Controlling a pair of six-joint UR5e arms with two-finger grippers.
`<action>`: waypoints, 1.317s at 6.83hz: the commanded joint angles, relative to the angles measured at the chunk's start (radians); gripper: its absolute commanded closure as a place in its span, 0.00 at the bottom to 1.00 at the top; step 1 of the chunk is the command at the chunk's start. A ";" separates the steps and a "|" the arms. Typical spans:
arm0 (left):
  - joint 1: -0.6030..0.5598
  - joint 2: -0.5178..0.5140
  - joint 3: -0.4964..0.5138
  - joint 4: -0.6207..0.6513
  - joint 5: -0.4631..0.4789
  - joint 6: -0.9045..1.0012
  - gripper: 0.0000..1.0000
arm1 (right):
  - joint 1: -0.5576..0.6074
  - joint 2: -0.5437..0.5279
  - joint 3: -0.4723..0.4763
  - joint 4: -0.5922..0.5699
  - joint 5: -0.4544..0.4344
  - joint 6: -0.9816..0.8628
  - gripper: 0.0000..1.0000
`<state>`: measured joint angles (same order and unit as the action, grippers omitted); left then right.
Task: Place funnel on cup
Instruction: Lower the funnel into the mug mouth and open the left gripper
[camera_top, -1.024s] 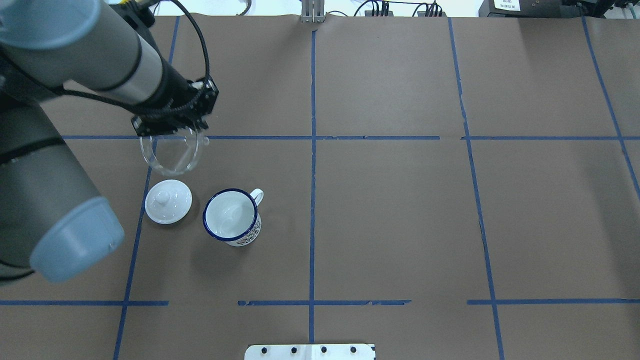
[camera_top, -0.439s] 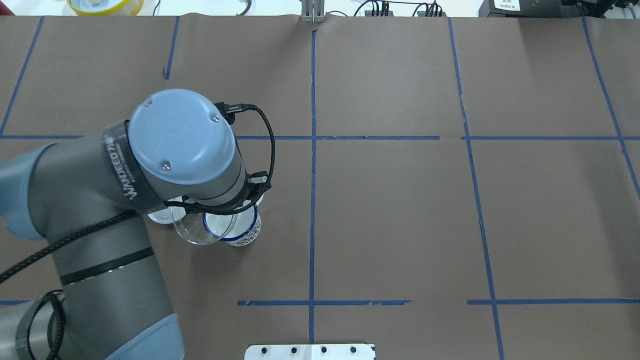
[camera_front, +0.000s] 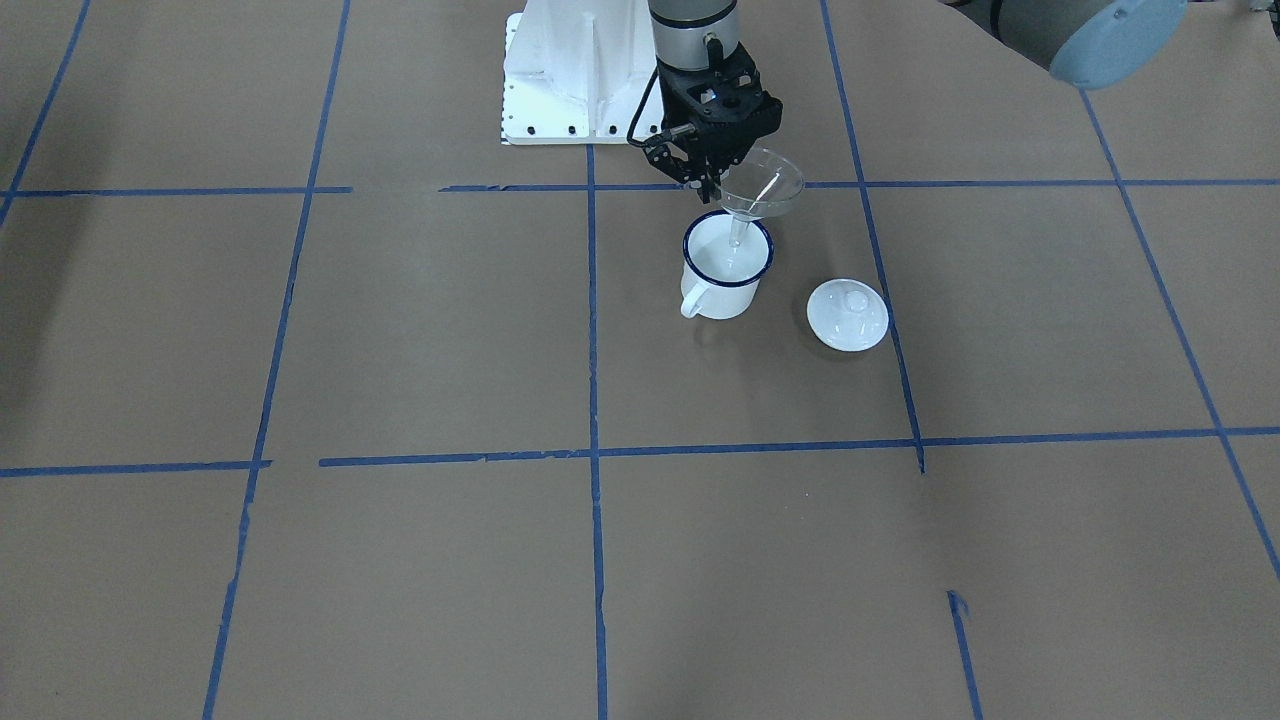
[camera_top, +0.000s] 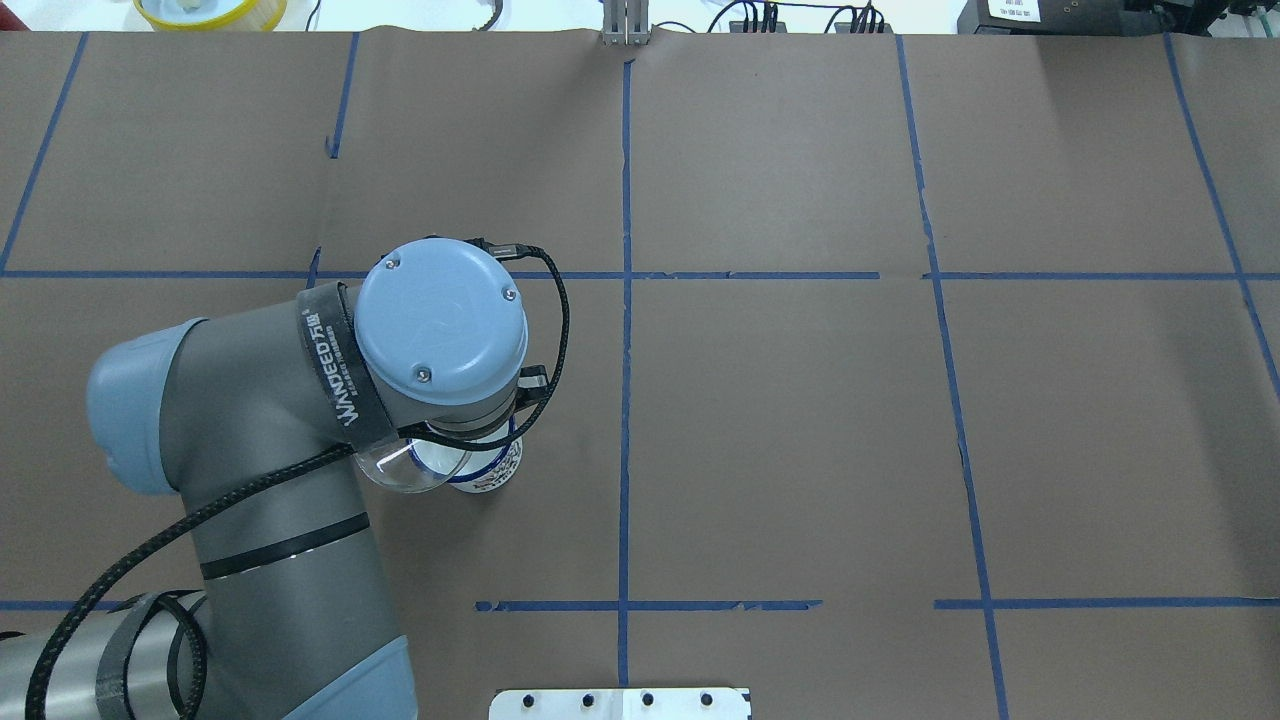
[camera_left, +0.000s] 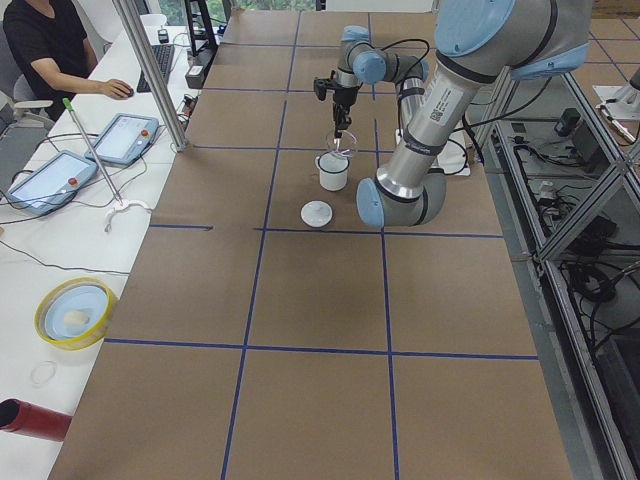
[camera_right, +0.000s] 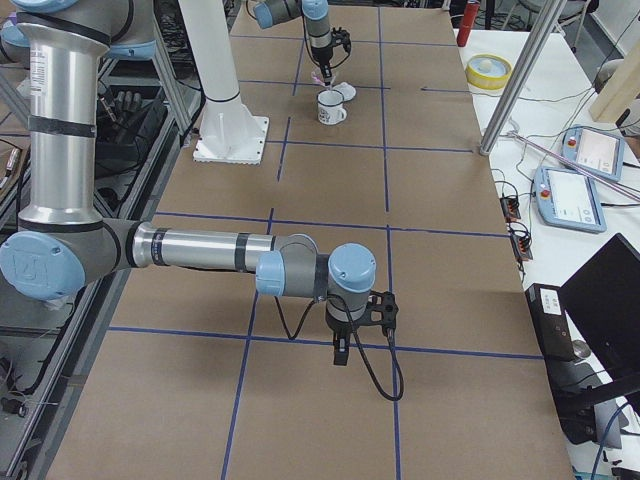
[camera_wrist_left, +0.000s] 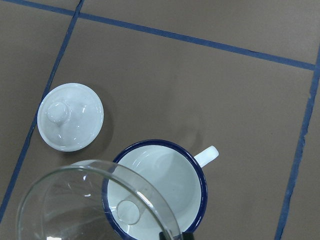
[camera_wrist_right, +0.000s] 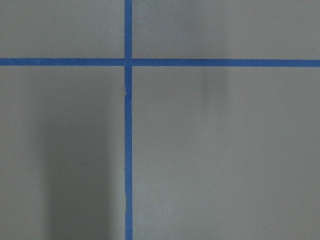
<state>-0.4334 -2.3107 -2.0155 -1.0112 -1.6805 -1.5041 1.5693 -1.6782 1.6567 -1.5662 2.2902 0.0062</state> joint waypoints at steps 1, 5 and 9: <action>0.009 -0.001 0.046 -0.042 0.001 0.007 1.00 | 0.000 0.000 0.000 0.000 0.000 0.000 0.00; 0.013 0.025 0.104 -0.133 0.027 0.021 0.01 | 0.000 0.000 -0.002 0.000 0.000 0.000 0.00; 0.007 0.036 0.042 -0.141 0.077 0.024 0.00 | 0.000 0.000 0.000 0.000 0.000 0.000 0.00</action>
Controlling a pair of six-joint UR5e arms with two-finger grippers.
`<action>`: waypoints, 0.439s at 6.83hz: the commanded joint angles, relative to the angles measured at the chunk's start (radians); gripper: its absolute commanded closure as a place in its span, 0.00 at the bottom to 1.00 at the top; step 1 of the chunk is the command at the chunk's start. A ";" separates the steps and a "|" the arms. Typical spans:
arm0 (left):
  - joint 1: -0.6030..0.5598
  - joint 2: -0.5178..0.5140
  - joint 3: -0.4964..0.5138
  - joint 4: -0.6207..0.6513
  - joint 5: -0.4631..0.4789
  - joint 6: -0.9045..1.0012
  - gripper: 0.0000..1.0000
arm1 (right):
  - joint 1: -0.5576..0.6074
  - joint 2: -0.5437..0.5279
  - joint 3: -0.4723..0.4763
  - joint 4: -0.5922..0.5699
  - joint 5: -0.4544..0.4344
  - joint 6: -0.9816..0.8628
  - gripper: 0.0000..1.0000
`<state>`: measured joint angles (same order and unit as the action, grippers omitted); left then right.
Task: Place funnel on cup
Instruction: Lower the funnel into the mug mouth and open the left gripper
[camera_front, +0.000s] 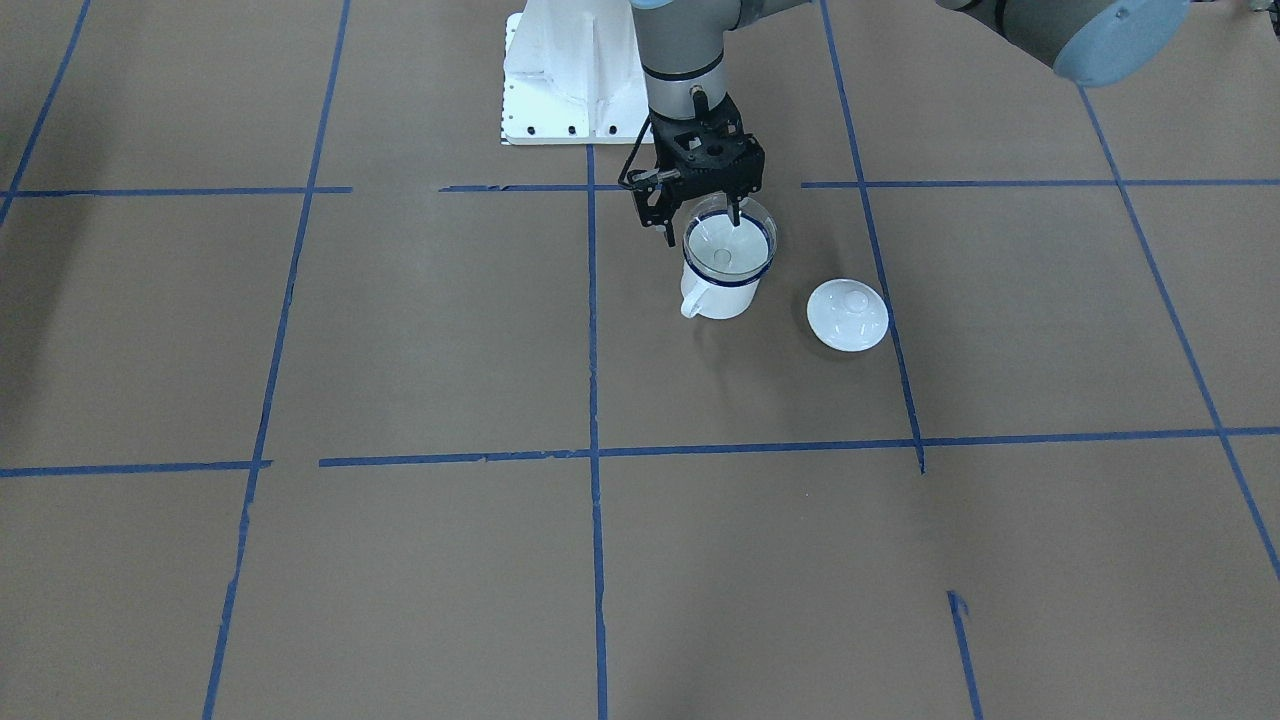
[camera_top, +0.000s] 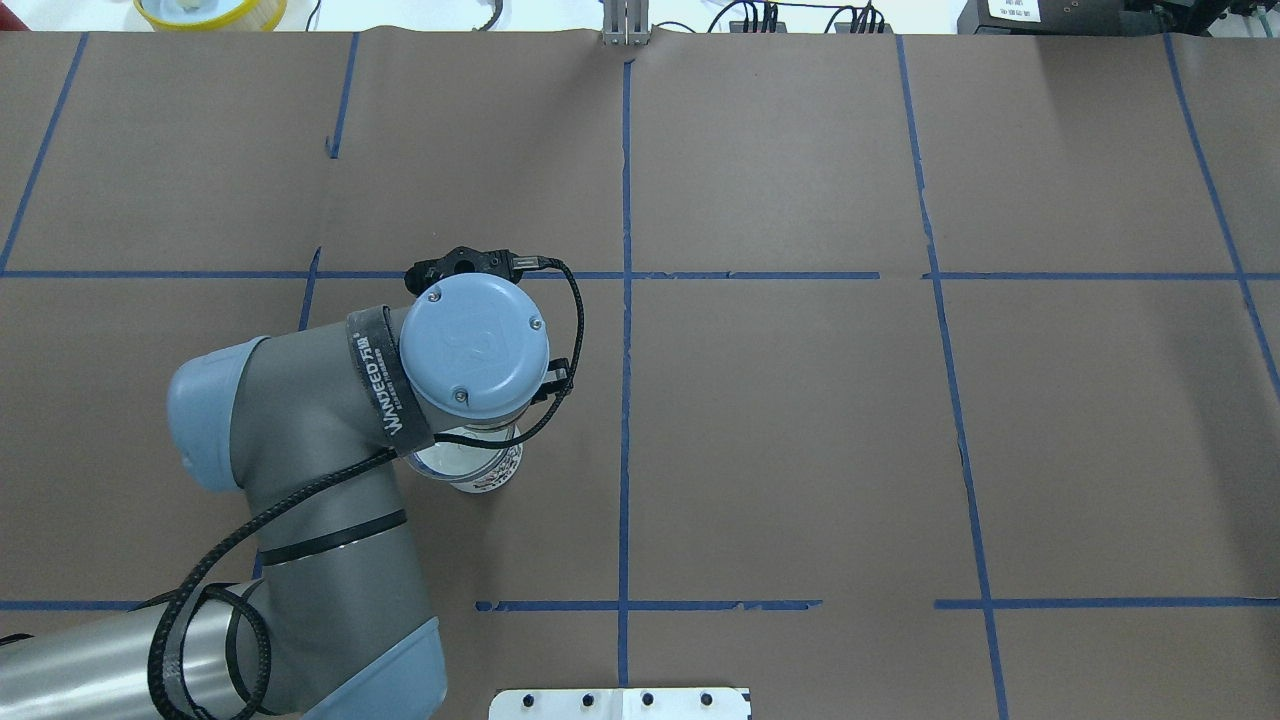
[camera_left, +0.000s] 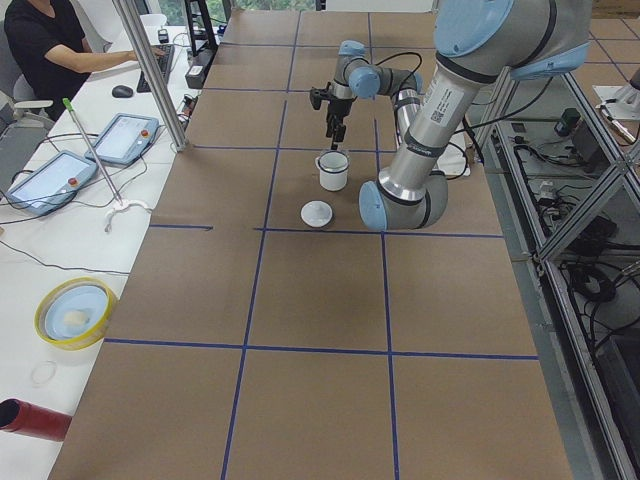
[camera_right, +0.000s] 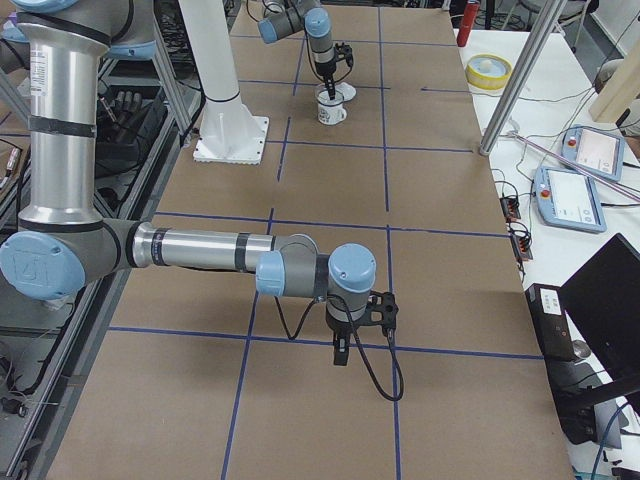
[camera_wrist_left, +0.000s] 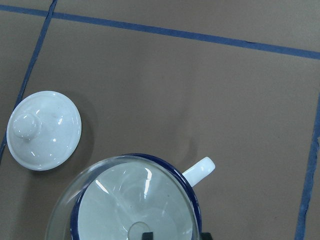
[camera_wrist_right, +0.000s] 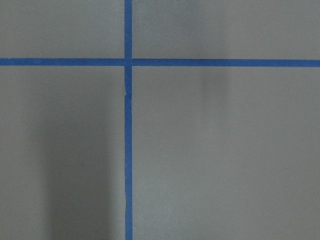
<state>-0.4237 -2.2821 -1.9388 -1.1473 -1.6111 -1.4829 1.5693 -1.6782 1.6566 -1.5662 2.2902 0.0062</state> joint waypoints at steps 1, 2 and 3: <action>-0.013 0.042 -0.107 -0.050 0.008 0.015 0.00 | 0.000 0.000 0.000 0.000 0.000 0.000 0.00; -0.088 0.062 -0.130 -0.119 -0.004 0.127 0.00 | 0.000 0.000 -0.001 0.000 0.000 0.000 0.00; -0.215 0.073 -0.137 -0.130 -0.068 0.229 0.00 | 0.000 0.000 0.000 0.000 0.000 0.000 0.00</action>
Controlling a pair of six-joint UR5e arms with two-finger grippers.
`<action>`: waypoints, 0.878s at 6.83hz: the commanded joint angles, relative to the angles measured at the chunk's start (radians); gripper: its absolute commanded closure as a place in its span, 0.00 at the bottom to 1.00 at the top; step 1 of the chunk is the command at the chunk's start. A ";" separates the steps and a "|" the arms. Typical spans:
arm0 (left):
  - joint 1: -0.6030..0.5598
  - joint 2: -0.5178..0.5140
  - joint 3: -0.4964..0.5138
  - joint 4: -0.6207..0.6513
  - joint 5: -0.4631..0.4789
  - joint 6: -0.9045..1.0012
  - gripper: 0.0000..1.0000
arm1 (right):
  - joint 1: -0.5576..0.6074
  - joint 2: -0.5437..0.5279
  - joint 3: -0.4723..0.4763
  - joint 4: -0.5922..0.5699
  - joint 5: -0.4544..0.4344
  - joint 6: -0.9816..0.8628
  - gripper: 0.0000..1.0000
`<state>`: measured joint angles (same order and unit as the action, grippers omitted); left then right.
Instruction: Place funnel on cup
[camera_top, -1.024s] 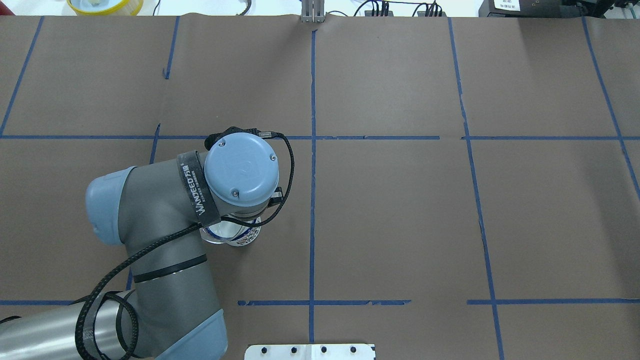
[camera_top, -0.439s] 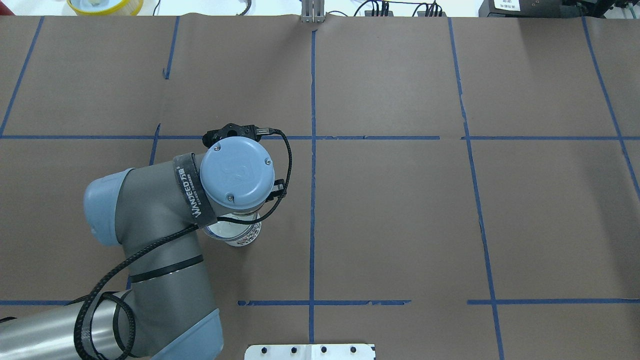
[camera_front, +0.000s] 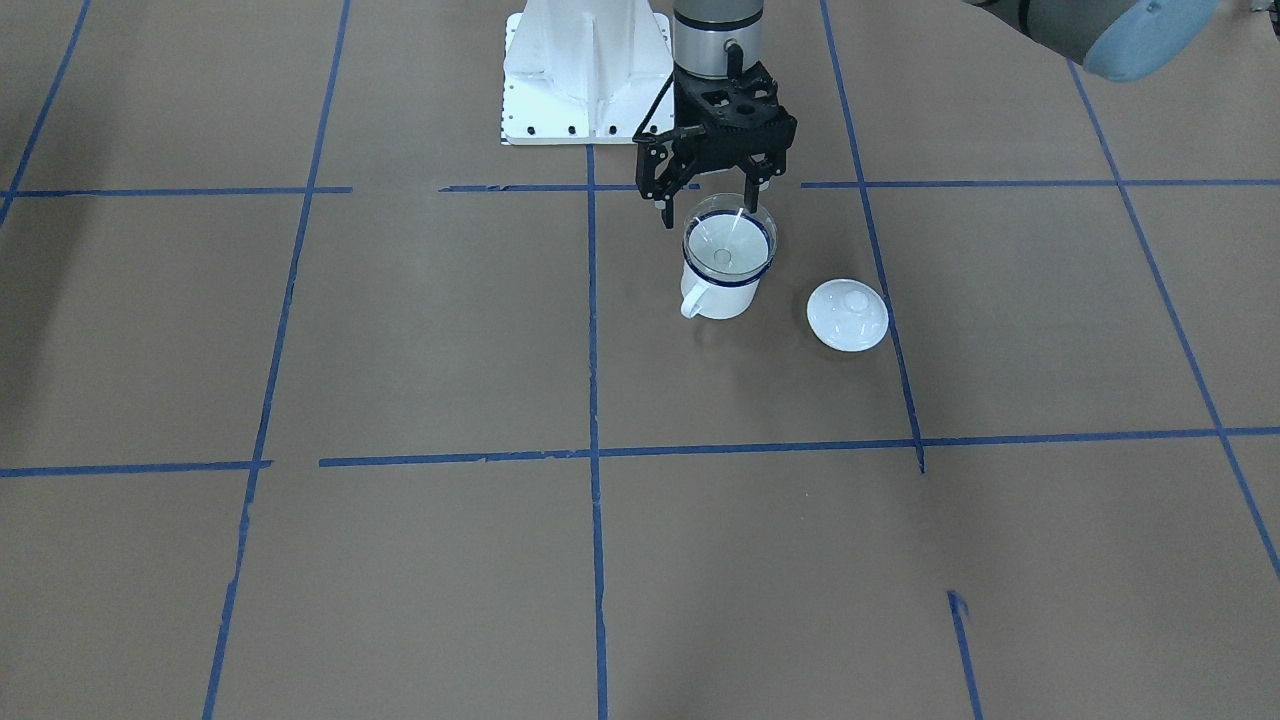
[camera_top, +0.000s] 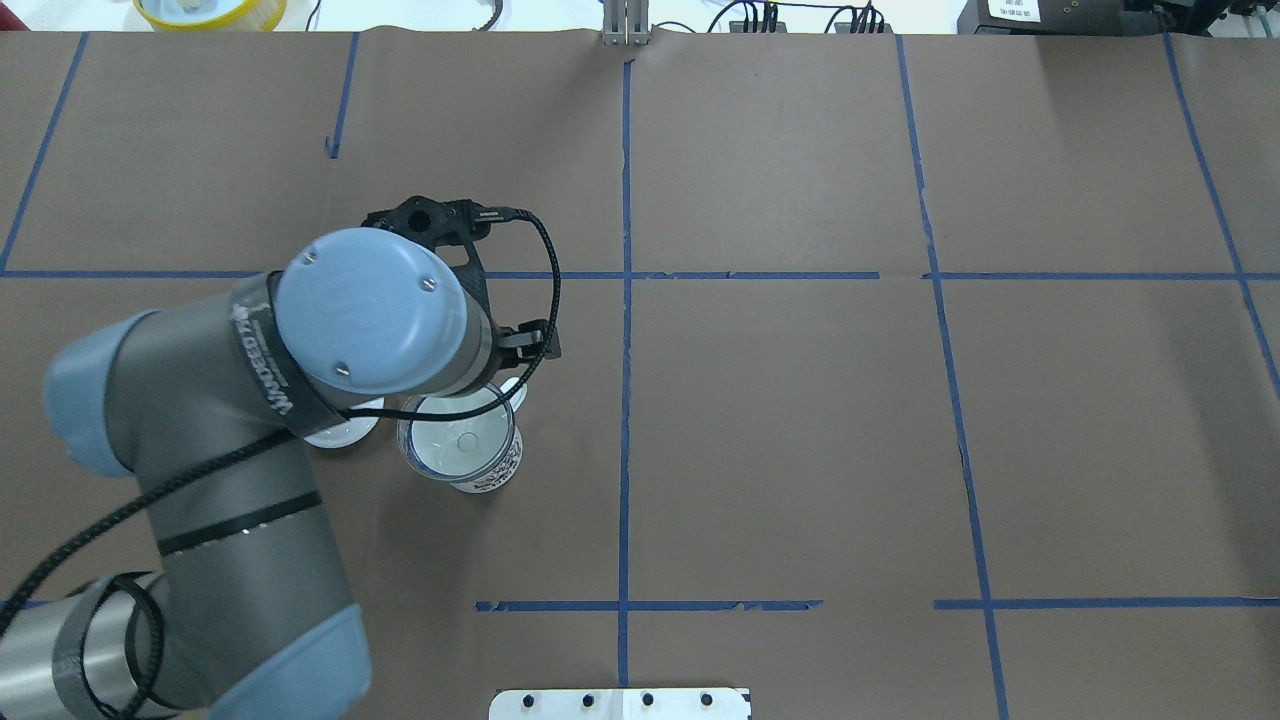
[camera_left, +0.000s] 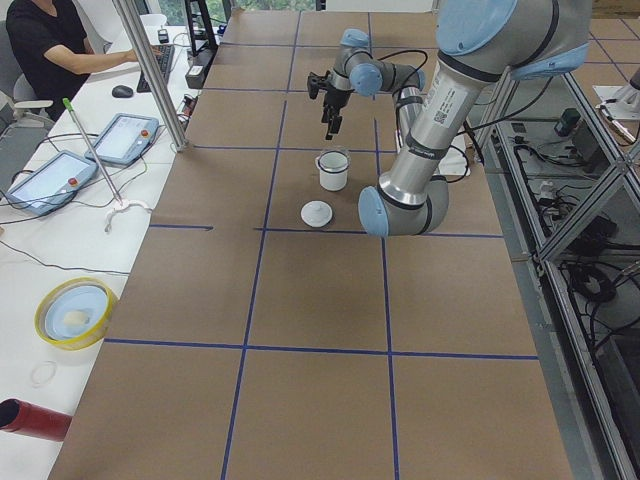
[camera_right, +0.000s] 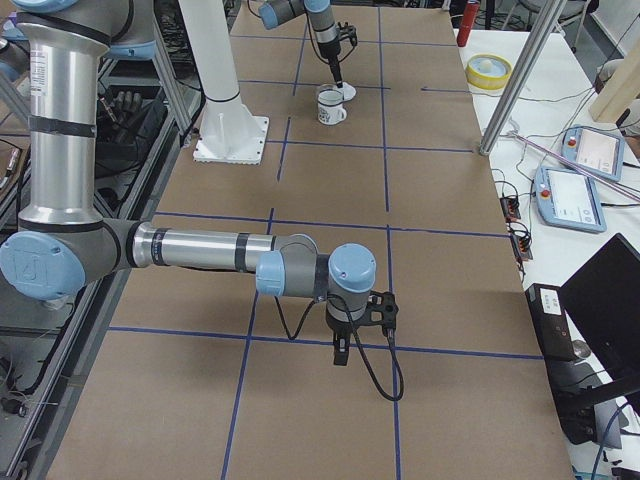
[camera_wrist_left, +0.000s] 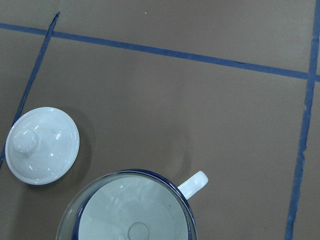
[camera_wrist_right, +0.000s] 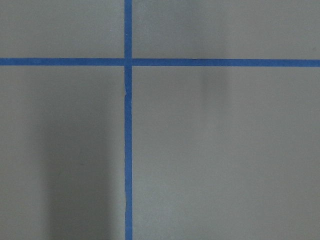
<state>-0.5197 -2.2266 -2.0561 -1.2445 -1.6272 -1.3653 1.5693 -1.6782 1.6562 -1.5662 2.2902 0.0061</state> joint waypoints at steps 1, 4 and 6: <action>-0.266 0.065 -0.022 -0.042 -0.191 0.309 0.00 | 0.000 0.000 0.000 0.000 0.000 0.000 0.00; -0.685 0.221 0.113 -0.072 -0.454 0.925 0.00 | 0.000 0.000 0.000 0.000 0.000 0.000 0.00; -0.886 0.359 0.221 -0.073 -0.558 1.198 0.00 | 0.000 0.000 -0.001 0.000 0.000 0.000 0.00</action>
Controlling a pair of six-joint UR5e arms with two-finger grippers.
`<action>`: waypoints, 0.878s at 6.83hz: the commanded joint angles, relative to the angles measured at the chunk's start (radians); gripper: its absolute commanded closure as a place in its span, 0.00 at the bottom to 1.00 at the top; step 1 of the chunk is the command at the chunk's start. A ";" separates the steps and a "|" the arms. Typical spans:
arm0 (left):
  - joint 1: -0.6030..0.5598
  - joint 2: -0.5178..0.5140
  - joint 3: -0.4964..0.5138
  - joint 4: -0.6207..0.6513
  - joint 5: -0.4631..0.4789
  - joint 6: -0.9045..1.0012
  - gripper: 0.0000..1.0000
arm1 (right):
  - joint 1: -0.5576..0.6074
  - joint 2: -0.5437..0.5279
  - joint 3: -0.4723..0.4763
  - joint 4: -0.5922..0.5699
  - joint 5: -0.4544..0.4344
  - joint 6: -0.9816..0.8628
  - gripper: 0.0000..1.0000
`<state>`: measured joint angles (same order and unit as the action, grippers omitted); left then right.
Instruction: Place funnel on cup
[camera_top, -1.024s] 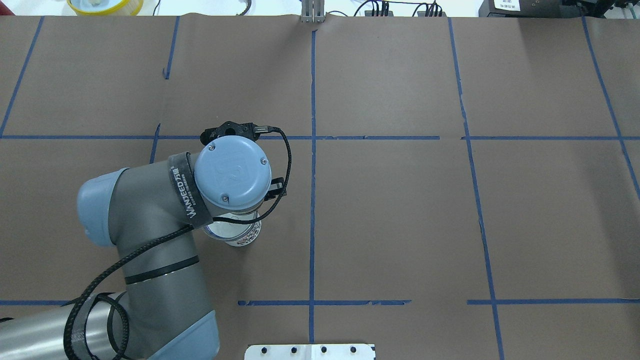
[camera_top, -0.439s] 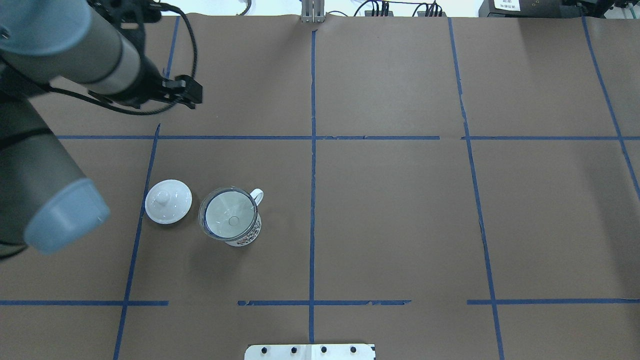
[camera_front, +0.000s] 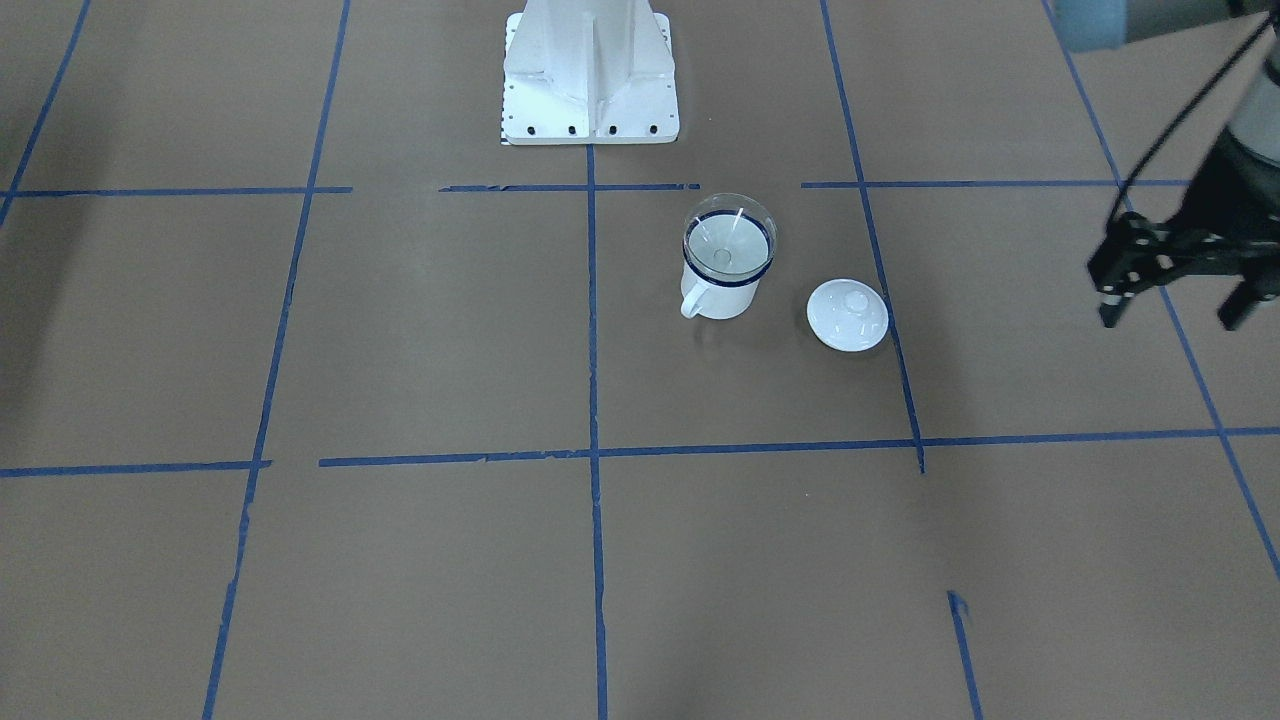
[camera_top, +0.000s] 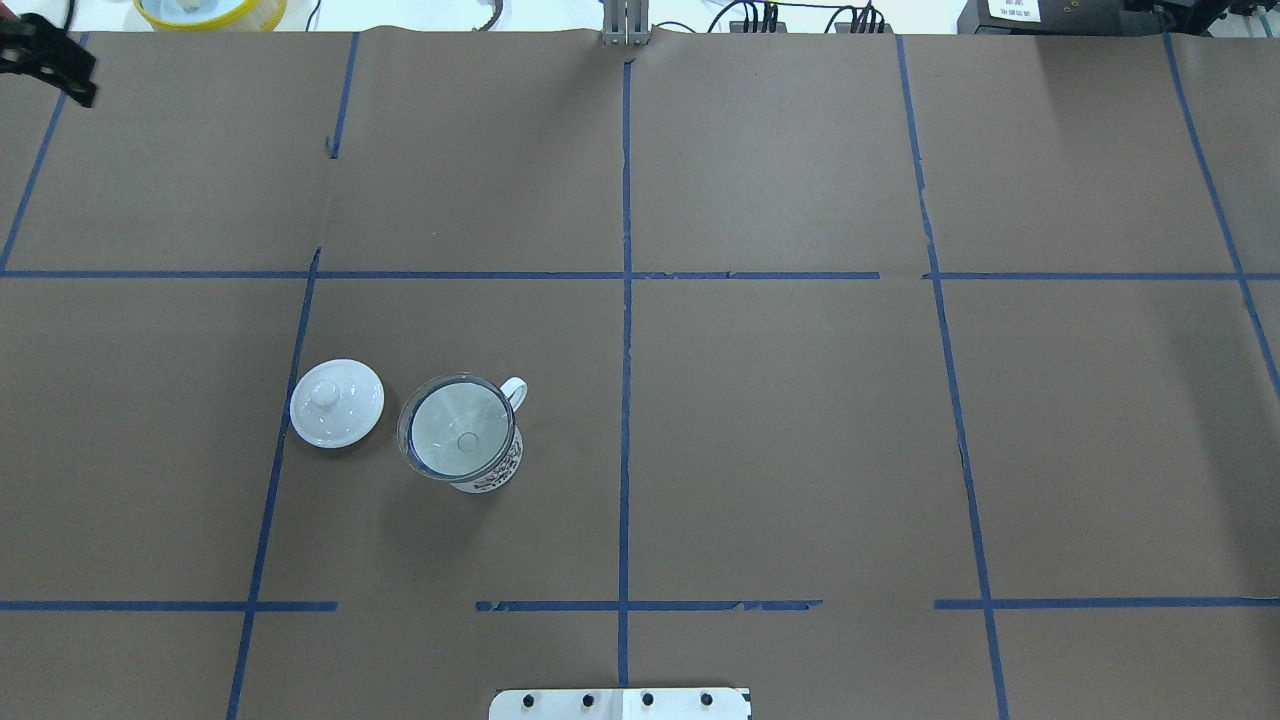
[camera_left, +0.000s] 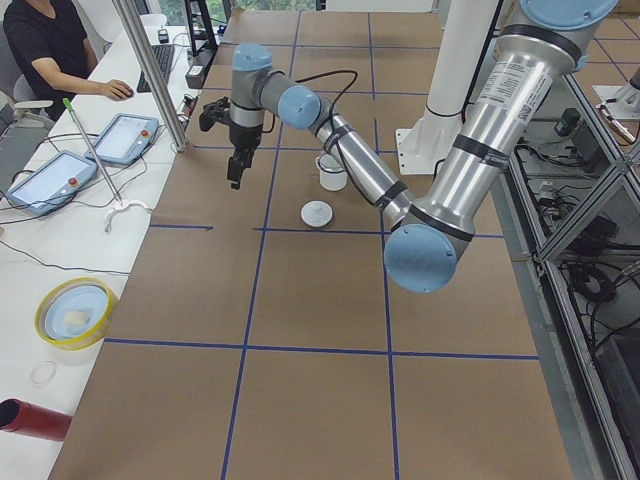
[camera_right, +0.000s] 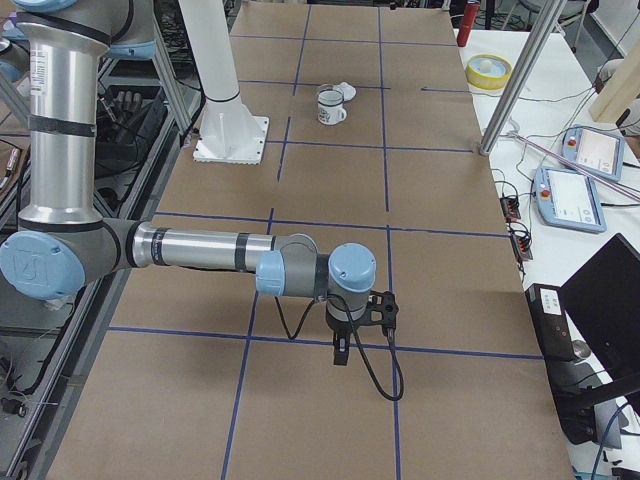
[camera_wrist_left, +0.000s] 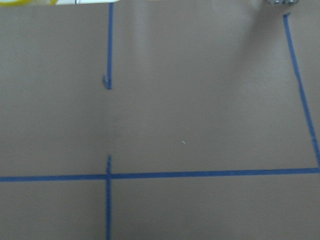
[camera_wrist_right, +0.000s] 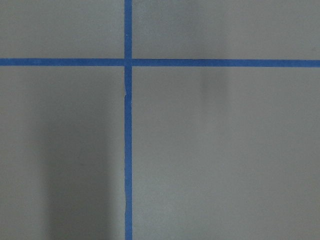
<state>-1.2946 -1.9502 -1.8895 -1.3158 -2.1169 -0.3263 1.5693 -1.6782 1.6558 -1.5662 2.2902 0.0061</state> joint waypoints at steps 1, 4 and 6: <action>-0.194 0.115 0.129 -0.005 -0.107 0.268 0.00 | 0.000 0.000 0.001 0.000 0.000 0.000 0.00; -0.265 0.371 0.165 -0.164 -0.181 0.397 0.00 | 0.000 0.000 -0.001 0.000 0.000 0.000 0.00; -0.267 0.410 0.205 -0.203 -0.195 0.395 0.00 | 0.000 0.000 -0.001 0.000 0.000 0.000 0.00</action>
<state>-1.5592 -1.5658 -1.7083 -1.4975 -2.2996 0.0672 1.5693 -1.6782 1.6558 -1.5662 2.2902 0.0061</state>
